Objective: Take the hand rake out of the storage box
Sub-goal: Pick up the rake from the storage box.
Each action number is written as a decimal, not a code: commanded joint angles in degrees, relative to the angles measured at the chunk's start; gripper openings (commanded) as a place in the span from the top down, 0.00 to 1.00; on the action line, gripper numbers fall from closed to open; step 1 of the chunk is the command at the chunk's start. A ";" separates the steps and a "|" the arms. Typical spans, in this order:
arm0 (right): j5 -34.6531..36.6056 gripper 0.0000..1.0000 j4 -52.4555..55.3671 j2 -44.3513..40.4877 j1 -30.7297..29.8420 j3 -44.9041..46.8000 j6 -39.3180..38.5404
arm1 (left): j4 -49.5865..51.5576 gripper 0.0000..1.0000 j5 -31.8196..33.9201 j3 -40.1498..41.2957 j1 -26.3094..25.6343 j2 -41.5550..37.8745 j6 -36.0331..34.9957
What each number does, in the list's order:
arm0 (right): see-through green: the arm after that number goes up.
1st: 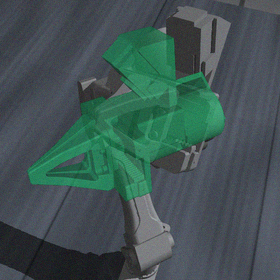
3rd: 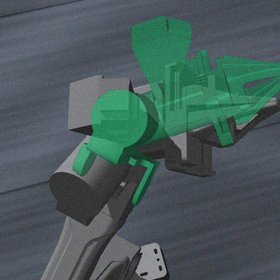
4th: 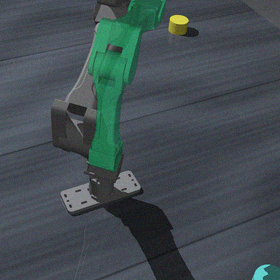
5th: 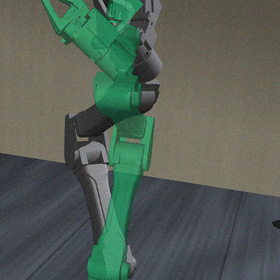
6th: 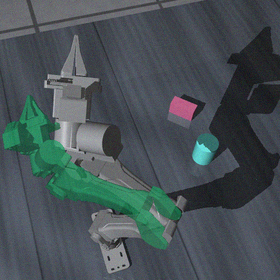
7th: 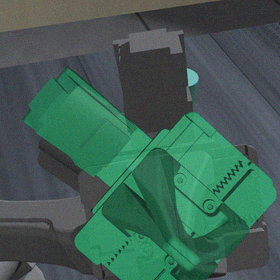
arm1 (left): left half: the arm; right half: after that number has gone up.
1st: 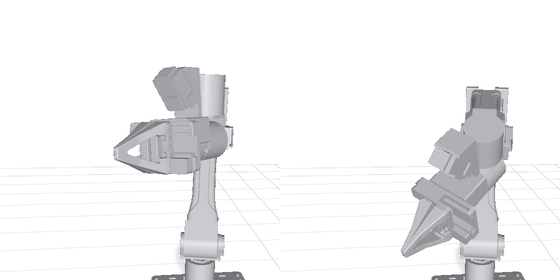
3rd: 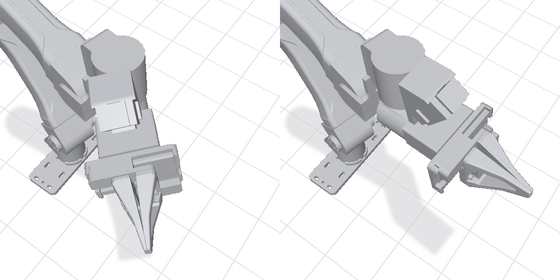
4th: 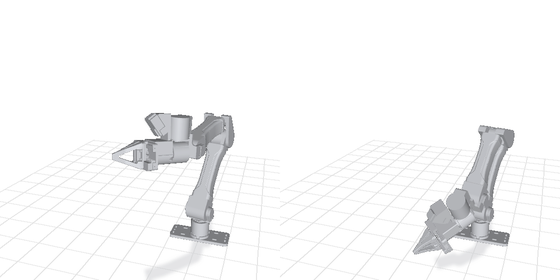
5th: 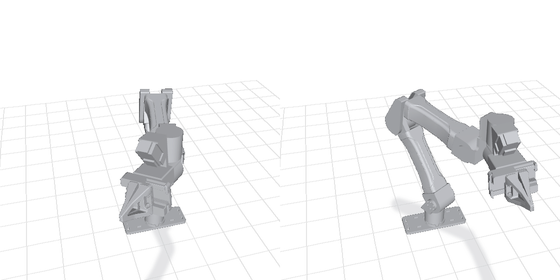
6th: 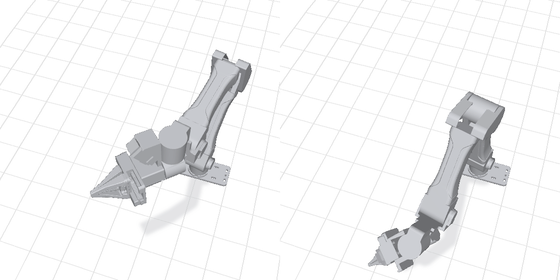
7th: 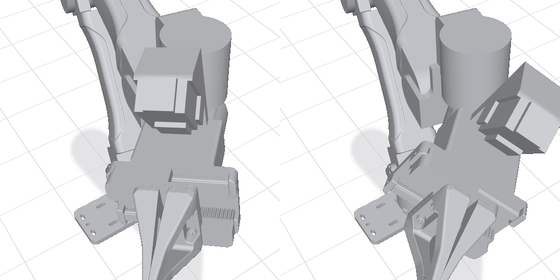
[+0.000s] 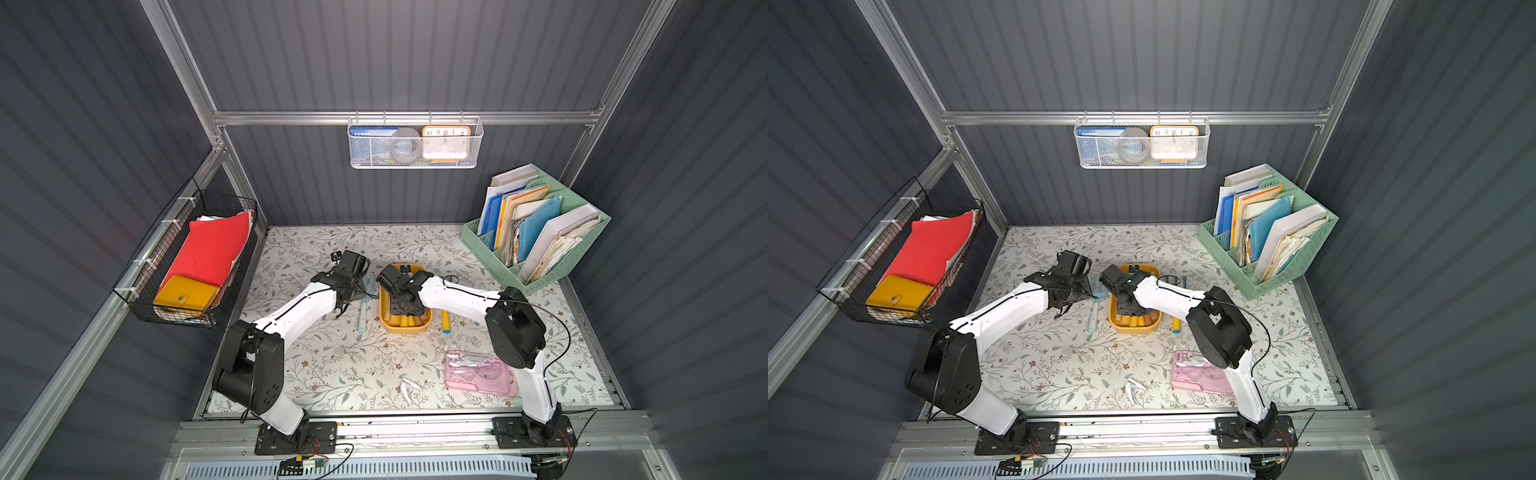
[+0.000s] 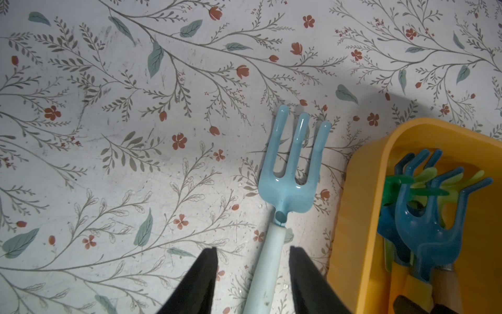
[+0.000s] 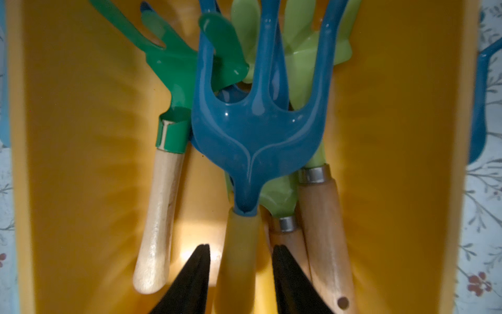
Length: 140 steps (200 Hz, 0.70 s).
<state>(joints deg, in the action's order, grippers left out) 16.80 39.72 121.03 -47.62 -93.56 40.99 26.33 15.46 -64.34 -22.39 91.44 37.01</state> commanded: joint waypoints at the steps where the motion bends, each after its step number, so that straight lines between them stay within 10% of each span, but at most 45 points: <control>1: 1.01 0.61 -0.56 1.02 0.02 -1.19 1.84 | -0.31 0.52 0.80 1.21 0.33 -1.53 1.48; 140: 0.57 0.82 -1.65 -1.63 0.86 -0.56 2.25 | 0.30 0.52 0.79 -0.03 0.85 -0.48 1.75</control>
<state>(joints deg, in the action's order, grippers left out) 16.75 37.98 121.40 -46.98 -93.62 43.27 25.85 15.44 -63.26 -21.80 91.44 37.98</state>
